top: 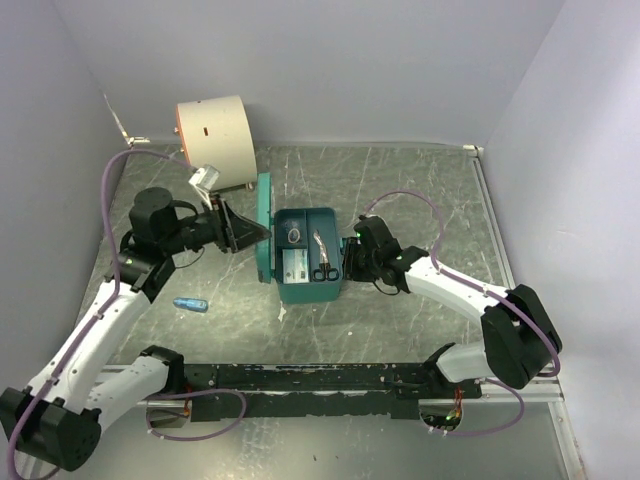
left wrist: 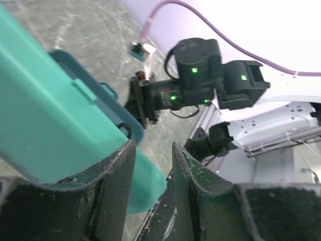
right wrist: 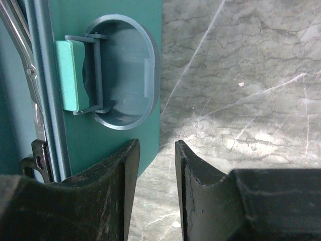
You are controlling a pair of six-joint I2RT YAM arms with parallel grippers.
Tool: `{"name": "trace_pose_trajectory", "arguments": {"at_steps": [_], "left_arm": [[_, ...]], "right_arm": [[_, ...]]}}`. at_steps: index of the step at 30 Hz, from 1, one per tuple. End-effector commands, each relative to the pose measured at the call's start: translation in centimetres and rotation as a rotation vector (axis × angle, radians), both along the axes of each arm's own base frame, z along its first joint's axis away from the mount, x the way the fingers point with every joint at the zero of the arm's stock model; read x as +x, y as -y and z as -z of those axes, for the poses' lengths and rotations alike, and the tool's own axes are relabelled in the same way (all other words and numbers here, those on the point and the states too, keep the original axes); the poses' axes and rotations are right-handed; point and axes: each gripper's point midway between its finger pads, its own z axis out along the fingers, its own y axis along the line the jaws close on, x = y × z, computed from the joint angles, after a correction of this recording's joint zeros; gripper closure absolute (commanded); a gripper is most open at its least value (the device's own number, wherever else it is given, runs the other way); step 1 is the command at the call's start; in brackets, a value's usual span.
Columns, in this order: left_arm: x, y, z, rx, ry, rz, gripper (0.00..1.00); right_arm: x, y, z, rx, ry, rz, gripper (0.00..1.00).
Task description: Organize the medicine kit
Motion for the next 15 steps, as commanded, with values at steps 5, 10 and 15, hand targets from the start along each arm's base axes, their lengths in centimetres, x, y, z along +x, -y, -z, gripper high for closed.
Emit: {"name": "trace_pose_trajectory", "arguments": {"at_steps": [5, 10, 15], "left_arm": [[-1.7, 4.2, 4.8, 0.046, -0.219, 0.105, 0.52], [-1.8, 6.7, 3.6, 0.002, -0.211, 0.194, 0.50], [-2.3, 8.2, 1.2, -0.078, -0.190, 0.283, 0.50]], "right_arm": [[0.6, -1.4, -1.8, 0.093, 0.049, 0.016, 0.65], [0.8, -1.8, -2.3, 0.141, 0.053, 0.051, 0.66], [1.2, -1.2, -3.0, 0.132, 0.079, 0.087, 0.67]]}}
